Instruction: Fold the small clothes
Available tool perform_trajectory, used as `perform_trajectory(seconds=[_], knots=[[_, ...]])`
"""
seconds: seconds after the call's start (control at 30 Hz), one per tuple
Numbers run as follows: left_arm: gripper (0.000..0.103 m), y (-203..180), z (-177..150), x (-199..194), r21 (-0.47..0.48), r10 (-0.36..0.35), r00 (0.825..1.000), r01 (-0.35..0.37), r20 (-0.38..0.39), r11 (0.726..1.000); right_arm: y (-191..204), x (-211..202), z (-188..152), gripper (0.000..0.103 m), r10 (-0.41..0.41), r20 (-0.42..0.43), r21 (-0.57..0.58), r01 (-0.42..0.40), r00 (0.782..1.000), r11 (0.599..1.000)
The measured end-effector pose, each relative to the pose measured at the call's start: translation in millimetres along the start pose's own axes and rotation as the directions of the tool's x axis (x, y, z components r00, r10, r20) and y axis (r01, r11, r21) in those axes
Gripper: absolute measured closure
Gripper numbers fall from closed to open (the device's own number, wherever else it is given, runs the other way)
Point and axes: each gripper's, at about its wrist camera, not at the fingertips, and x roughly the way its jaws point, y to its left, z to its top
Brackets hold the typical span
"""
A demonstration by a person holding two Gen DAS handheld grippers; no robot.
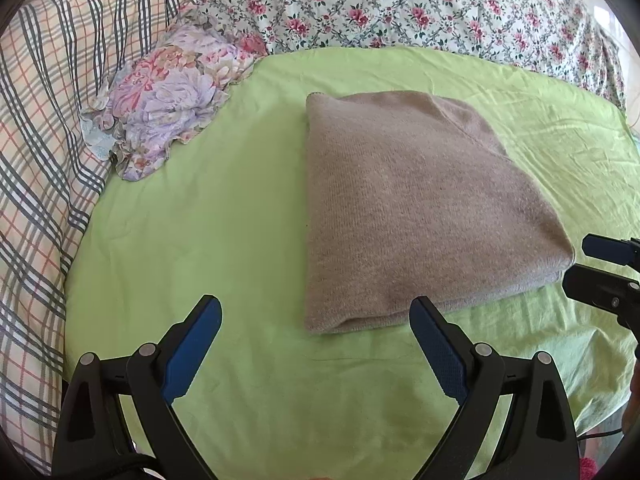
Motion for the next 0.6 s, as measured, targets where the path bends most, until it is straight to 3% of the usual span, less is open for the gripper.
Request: perform_trajectory(seconds=[0.6], knots=[[0.007,-7.0,18.6,6.5,0.052,-0.006,1.000,0.006,0.005,0.999,-1.4,11.8,26.5,0.007,-0.005,-0.030,-0.031,0.004,1.000,1.000]])
